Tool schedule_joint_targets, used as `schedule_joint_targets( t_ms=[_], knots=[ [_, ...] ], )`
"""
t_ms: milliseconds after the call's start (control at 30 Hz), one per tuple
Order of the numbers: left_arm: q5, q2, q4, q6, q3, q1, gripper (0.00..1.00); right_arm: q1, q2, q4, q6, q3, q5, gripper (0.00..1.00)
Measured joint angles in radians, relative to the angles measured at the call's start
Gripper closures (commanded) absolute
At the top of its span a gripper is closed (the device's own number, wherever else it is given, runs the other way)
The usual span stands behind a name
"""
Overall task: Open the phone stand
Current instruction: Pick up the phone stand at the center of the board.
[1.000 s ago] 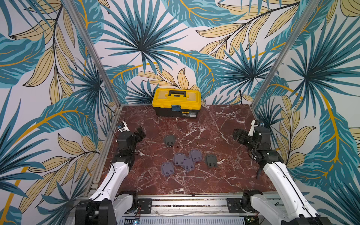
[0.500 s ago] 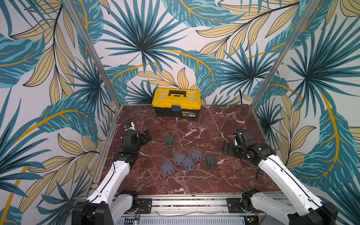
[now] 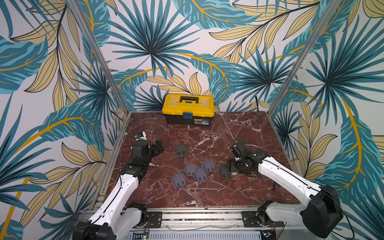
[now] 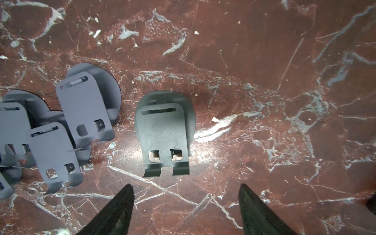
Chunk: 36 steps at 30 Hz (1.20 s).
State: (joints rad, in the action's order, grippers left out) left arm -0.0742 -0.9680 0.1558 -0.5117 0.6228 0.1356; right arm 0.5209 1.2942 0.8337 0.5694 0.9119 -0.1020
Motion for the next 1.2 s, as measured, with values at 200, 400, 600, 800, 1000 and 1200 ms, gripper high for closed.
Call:
schedule_joint_targets(
  t_ms=[200, 400, 600, 800, 1000, 1200],
  knots=[
    [0.0, 0.0, 0.007, -0.01, 0.0, 0.002, 0.01, 0.016, 0.103, -0.053, 0.011, 0.002, 0.028, 0.19],
    [0.0, -0.001, 0.01, -0.012, 0.0, 0.002, 0.01, 0.018, 0.188, -0.089, 0.015, 0.03, 0.045, 0.22],
    [0.0, -0.009, 0.019, -0.012, 0.0, 0.002, 0.01, 0.018, 0.273, -0.104, 0.014, 0.068, 0.058, 0.27],
    [0.0, -0.01, 0.021, -0.012, 0.0, 0.002, 0.01, 0.018, 0.32, -0.098, 0.013, 0.089, 0.059, 0.28],
    [0.0, -0.014, 0.022, -0.012, 0.007, 0.003, 0.01, 0.018, 0.342, -0.096, 0.013, 0.091, 0.058, 0.28],
    [0.001, -0.017, 0.023, -0.013, 0.015, 0.003, 0.01, 0.018, 0.359, -0.096, 0.006, 0.091, 0.054, 0.28]
  ],
)
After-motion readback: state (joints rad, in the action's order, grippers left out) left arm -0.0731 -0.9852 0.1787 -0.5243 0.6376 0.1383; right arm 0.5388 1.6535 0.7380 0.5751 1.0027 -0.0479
